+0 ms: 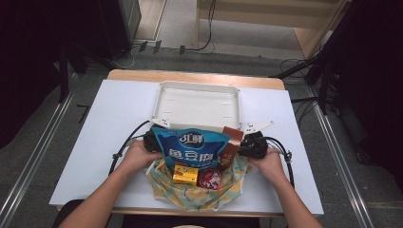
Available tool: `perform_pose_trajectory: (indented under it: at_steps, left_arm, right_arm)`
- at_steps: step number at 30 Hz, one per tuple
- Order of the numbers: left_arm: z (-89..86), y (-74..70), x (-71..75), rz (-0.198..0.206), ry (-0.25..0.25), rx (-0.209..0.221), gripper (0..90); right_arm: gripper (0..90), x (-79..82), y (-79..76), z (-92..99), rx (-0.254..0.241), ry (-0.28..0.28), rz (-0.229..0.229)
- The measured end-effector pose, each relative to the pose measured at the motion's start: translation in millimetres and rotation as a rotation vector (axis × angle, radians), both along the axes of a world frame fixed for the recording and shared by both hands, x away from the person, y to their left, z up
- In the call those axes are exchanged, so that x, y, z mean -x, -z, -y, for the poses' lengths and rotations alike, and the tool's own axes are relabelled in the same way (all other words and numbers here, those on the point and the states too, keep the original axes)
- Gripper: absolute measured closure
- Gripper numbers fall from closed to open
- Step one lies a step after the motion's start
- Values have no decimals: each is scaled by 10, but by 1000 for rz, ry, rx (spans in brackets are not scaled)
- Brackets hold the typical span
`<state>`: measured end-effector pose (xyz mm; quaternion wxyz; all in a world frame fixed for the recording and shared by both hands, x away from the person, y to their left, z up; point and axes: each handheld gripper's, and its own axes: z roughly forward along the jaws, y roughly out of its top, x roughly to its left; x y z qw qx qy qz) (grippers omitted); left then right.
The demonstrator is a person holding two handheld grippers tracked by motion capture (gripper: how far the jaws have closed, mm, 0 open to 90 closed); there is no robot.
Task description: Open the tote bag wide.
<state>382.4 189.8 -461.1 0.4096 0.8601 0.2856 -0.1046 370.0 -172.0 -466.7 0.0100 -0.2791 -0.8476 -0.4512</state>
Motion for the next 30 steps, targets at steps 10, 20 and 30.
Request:
perform_pose_trajectory:
  at_steps: [10,20,30]
  left_arm:
    - [-80,-224,76,41,9,0,741]
    - [-246,-350,106,33,-28,26,539]
    - [-409,-473,170,51,-39,46,470]
  right_arm:
    - [688,70,-226,180,-37,92,53]
    - [598,45,-260,284,-17,125,36]
    - [553,15,-251,361,-2,153,-3]
